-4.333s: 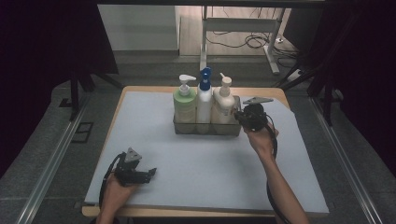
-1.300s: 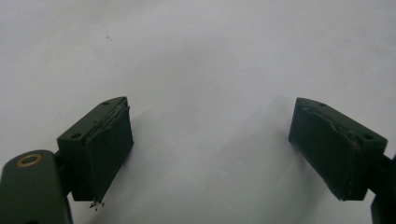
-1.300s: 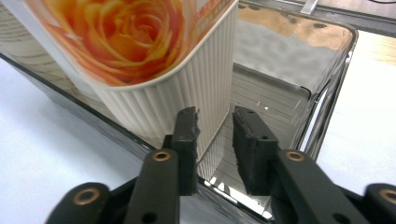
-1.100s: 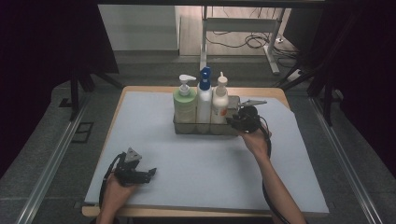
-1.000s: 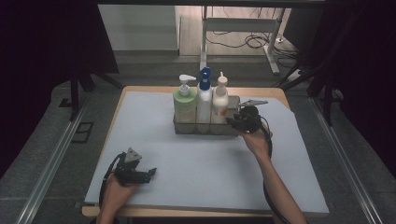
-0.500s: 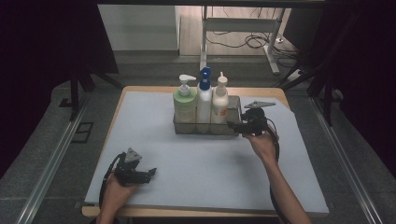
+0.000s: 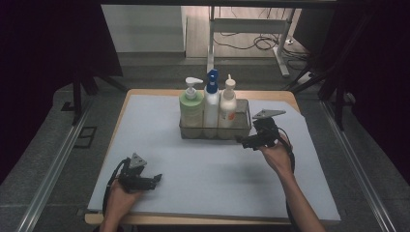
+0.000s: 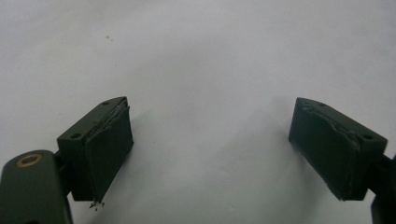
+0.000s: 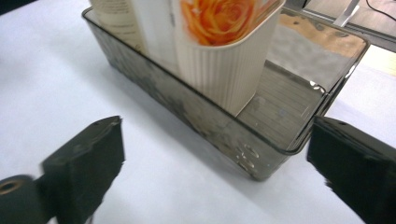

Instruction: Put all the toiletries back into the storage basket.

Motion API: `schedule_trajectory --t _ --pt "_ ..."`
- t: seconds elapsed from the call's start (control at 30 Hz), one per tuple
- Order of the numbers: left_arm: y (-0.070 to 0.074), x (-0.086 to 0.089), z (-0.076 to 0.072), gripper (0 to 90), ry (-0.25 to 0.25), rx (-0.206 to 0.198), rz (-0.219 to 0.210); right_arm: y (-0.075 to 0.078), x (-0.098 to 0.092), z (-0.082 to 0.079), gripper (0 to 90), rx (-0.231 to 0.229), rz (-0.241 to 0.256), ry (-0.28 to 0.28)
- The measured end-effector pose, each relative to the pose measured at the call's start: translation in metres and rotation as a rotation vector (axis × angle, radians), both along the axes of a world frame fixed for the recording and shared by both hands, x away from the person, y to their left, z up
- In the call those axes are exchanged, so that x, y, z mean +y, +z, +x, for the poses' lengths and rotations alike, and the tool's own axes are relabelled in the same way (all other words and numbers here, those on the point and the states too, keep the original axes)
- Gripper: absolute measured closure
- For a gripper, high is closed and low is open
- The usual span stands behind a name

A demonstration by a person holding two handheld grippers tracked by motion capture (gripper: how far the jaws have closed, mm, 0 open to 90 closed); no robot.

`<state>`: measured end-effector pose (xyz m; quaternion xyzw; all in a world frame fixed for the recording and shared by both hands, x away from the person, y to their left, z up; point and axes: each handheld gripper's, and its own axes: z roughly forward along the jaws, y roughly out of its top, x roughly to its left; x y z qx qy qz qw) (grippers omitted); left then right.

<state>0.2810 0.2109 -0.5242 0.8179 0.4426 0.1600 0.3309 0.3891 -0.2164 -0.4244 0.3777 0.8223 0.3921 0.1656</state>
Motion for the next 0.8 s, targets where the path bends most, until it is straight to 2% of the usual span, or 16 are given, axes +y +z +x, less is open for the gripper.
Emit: schedule_trajectory --t 0.5,0.8 --pt "0.0 0.0 0.0 13.2 0.001 -0.001 -0.001 0.008 -0.008 -0.027 0.0 -0.021 -0.048 0.028" --pt "0.0 0.0 0.0 13.1 -0.001 -0.002 0.0 0.006 -0.015 -0.042 0.0 -0.015 -0.075 0.041"
